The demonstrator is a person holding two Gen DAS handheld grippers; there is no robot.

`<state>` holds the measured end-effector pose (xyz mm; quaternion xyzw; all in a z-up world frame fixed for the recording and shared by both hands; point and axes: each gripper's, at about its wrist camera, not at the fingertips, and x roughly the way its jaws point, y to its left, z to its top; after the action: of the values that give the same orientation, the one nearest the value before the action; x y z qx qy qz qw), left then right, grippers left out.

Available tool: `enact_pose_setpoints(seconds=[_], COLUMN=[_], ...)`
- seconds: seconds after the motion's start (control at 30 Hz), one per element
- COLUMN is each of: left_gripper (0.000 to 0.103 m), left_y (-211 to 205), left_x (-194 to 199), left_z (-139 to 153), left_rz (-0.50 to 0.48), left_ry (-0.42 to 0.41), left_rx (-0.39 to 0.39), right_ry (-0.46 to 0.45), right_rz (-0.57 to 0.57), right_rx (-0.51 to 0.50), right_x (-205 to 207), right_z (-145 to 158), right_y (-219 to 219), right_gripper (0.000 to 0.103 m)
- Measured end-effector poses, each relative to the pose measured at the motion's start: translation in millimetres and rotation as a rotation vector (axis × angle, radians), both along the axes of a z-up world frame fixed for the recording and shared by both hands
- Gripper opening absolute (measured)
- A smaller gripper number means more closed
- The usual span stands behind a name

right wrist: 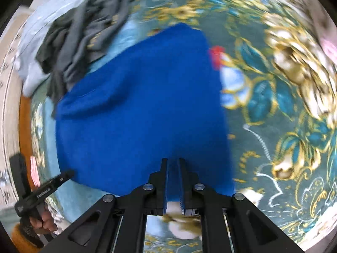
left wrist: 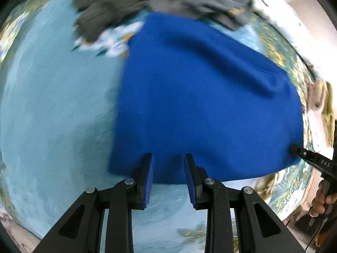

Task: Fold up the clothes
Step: 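Release the hem and regrasp the folded sweatshirt edge with both grippers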

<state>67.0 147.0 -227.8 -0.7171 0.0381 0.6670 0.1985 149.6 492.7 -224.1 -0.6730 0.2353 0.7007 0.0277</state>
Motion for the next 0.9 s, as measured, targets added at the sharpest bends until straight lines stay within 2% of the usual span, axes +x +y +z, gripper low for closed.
enact_pose_setpoints(seconds=[0.17, 0.33, 0.57, 0.63, 0.73, 0.8, 0.9], left_gripper=[0.029, 0.030, 0.032, 0.032, 0.037, 0.038, 0.048], left_y=[-23, -23, -31, -37, -50, -62, -78], left_x=[-3, -7, -10, -12, -16, -20, -28], left_z=[-9, -22, -27, -25, -19, -14, -11], left_rz=[0.064, 0.065, 0.080, 0.107, 0.163, 0.211, 0.283], left_ry=[-0.010, -0.023, -0.032, -0.049, -0.063, -0.041, -0.011], left_rx=[-0.014, -0.016, 0.032, 0.063, 0.152, 0.206, 0.274], right_ry=[-0.024, -0.032, -0.039, -0.046, -0.057, -0.064, -0.081], right_rz=[-0.025, -0.063, -0.074, -0.064, -0.048, -0.037, -0.016], right_rx=[0.006, 0.007, 0.000, 0.009, 0.022, 0.031, 0.051], right_x=[10, 15, 18, 17, 16, 15, 17], right_z=[-12, -23, -29, -29, -28, -28, -28], right_y=[13, 17, 23, 21, 16, 13, 9], right_gripper=[0.008, 0.008, 0.008, 0.008, 0.008, 0.008, 0.008])
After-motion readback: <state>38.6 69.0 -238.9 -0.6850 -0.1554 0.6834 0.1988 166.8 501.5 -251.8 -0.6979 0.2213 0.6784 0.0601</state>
